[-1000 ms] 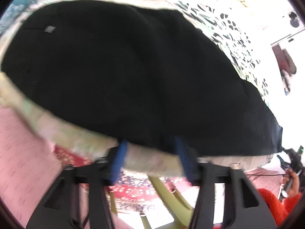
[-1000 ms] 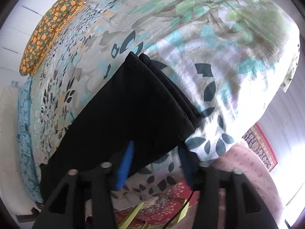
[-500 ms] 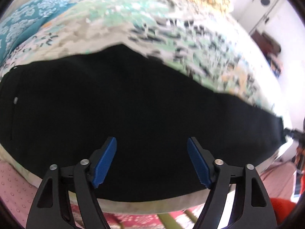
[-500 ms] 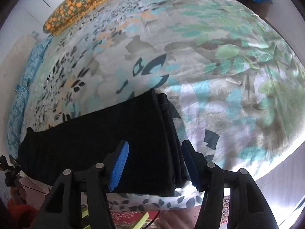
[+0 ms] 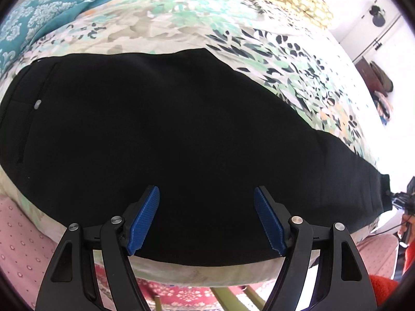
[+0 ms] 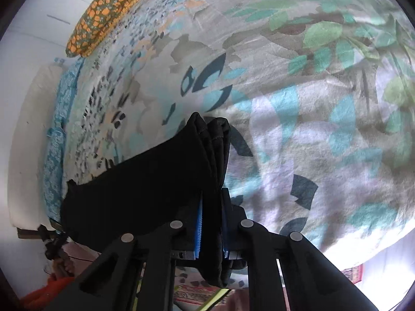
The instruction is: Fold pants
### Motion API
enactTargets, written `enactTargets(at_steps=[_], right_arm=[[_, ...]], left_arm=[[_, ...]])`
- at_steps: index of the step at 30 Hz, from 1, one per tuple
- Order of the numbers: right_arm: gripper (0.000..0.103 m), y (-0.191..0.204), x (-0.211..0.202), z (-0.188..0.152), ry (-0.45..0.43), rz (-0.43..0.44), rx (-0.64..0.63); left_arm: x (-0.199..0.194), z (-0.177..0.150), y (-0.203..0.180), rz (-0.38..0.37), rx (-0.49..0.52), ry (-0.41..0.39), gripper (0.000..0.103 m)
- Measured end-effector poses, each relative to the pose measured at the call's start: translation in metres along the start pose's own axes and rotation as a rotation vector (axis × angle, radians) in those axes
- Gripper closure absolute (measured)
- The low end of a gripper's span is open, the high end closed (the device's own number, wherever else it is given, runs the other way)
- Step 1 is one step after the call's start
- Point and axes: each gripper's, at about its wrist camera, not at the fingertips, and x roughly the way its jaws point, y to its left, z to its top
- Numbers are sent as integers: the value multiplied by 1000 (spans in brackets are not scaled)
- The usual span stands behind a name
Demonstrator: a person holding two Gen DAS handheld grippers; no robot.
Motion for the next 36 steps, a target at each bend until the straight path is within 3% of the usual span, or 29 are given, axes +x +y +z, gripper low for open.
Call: enactTargets(at_steps=[5, 9, 12, 17, 21, 25, 30, 32, 34, 35, 36], right_arm=[[91, 38, -28, -24, -79, 278, 52], [91, 107, -17, -44, -70, 483, 43], [91, 176, 17, -55, -3, 619, 6], [91, 302, 110, -77, 160, 781, -36], [91, 394, 188, -104, 281, 806, -86], [91, 456, 260, -141, 362, 691, -165], [89, 489, 328, -180, 410, 534, -267], [69, 496, 336, -187, 415, 502, -289], [47, 492, 323, -181, 396, 544, -275], [39, 491, 307, -174, 357, 559, -294], [39, 486, 291, -166, 316, 570, -328]], left_arm=[[1, 2, 2, -13, -17, -6, 26], [-2, 8, 9, -31, -49, -30, 26], [-7, 11, 23, -39, -92, -59, 26], [-25, 13, 59, -28, -185, -124, 26], [-41, 10, 90, -40, -279, -174, 26], [-49, 5, 112, -61, -349, -198, 26], [-45, 2, 113, -81, -352, -186, 26], [-45, 3, 109, -89, -329, -185, 26], [-46, 3, 105, -103, -307, -186, 26], [-47, 2, 106, -109, -300, -187, 25], [-47, 2, 104, -122, -293, -184, 25]])
